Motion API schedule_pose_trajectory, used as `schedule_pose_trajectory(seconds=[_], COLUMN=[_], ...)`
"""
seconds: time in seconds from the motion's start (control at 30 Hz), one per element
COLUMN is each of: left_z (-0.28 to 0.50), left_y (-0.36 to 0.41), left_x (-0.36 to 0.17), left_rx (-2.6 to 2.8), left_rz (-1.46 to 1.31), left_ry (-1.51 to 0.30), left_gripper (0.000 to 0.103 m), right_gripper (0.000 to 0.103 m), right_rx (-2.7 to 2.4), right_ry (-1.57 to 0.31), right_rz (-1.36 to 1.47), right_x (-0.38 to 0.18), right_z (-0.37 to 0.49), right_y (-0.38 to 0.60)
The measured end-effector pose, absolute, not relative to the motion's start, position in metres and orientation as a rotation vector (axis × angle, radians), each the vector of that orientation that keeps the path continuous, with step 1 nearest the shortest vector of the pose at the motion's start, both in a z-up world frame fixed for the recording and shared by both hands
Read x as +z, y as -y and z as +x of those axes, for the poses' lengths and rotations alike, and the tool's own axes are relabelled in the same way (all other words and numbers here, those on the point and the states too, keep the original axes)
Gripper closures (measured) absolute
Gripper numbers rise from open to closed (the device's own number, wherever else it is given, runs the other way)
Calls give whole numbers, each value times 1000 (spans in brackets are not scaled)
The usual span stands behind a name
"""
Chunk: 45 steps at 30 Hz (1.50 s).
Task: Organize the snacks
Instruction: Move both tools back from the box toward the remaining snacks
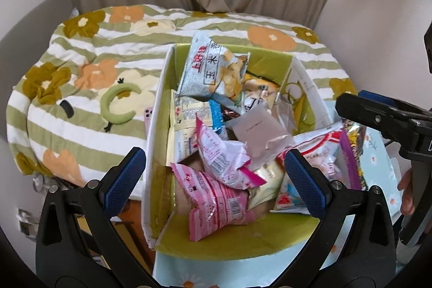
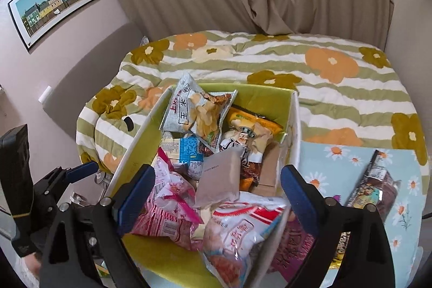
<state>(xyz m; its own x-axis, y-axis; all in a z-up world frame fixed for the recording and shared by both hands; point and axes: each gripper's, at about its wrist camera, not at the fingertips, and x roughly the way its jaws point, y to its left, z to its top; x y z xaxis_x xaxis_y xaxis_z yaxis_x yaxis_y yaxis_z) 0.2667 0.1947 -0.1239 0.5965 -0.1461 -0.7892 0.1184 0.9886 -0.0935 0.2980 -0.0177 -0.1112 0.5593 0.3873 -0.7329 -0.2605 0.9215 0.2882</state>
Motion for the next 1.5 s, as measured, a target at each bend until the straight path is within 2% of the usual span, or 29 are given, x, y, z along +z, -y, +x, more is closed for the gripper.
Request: schedule_pose_trajectory(seconds=[0.37,0.8,1.17,1.5], left_z=[245,197,168,184], left_y=[-157,-39,72,130], left_x=[-92,-83,-112,-173], left_rx=[-233,-237,-202,-216], left_rz=[-32,-61,-50,-61], left_ry=[-836,-800,-857,-991], left_gripper=[1,1,1,2], right_gripper=[10,10,10,10], right_rx=[276,201,261,288], right_ry=[-795,-782,-903,-997], right_rz=[170,130,59,10], right_x=[-74,-71,-127,-207], right_z=[248,203,176,149], right_y=[79,193,269,291])
